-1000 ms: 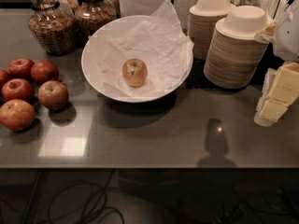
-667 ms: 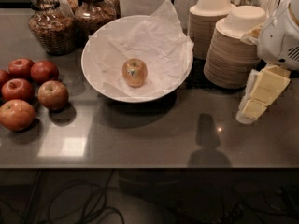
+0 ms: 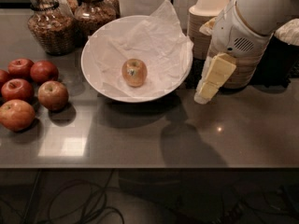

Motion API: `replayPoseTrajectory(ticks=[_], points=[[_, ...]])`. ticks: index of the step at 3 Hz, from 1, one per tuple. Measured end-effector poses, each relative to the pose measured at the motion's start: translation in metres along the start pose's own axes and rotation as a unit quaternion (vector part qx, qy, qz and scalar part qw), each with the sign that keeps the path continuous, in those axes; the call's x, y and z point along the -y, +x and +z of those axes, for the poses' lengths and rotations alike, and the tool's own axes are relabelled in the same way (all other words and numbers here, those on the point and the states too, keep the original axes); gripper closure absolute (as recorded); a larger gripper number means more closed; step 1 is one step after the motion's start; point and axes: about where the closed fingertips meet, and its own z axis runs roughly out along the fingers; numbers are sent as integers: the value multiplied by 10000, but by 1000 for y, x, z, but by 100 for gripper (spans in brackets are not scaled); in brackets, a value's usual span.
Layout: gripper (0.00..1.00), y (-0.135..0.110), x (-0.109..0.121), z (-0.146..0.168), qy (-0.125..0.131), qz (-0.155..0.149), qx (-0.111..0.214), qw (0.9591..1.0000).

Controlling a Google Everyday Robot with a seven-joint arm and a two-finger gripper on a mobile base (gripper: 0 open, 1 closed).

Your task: Pick apple from white bowl

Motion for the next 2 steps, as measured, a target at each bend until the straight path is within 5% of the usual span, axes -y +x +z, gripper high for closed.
replayPoseTrajectory(ticks=[2], points=[[0, -7, 5, 12, 110, 98, 197, 9997]])
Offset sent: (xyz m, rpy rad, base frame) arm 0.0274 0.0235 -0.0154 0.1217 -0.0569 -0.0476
